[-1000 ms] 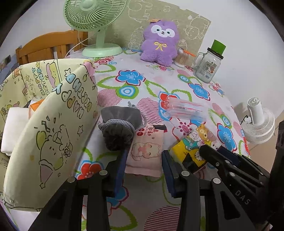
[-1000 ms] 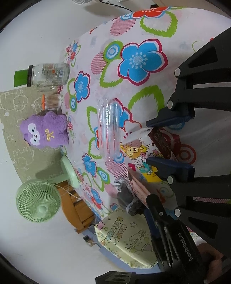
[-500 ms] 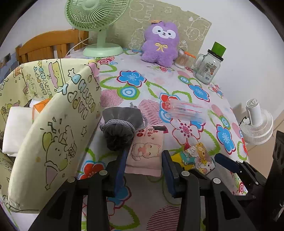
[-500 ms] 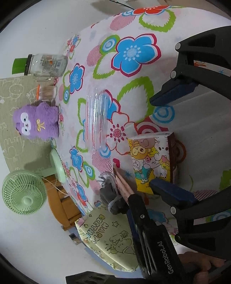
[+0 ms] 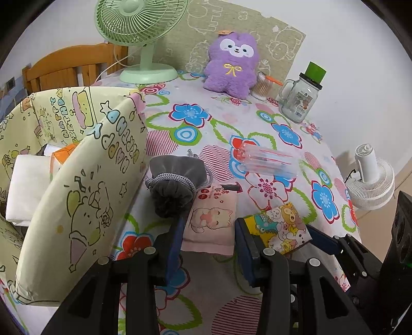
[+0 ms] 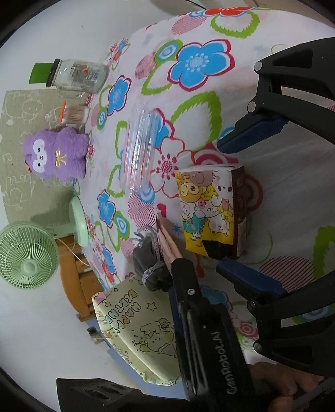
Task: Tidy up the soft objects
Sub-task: 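Close the right gripper on the yellow cartoon tissue pack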
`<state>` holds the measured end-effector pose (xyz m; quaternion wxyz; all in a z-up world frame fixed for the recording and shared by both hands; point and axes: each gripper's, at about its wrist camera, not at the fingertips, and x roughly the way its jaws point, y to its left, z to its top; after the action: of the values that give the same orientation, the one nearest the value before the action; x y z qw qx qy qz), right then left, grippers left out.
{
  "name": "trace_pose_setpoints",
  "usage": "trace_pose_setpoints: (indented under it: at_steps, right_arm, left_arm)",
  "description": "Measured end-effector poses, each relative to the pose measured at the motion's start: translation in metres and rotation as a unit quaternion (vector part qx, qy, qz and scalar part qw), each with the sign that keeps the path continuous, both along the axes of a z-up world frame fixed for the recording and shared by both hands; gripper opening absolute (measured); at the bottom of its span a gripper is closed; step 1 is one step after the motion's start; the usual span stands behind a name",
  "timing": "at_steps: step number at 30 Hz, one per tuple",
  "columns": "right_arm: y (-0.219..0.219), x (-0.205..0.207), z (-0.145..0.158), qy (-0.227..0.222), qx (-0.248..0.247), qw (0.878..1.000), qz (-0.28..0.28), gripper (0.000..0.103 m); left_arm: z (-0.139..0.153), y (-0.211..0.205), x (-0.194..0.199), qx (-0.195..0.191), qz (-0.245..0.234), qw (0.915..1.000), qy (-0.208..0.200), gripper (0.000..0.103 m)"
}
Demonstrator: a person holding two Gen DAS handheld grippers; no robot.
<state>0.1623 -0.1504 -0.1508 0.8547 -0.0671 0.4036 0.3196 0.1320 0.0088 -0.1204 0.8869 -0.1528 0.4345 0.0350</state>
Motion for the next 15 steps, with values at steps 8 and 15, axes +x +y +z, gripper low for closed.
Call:
trace_pose_setpoints:
  at_steps: [8,15]
  right_arm:
    - [0.014,-0.006,-0.004,-0.005,-0.024,0.999,0.021,0.087]
    - [0.011,0.001,-0.006,-0.001,-0.027,1.0,-0.005,0.08]
  left_arm:
    - [-0.002,-0.002,0.002,0.0,-0.001,1.0,0.003,0.041]
    - [-0.004,-0.003,0.001,0.004,-0.004,1.0,0.007,0.041]
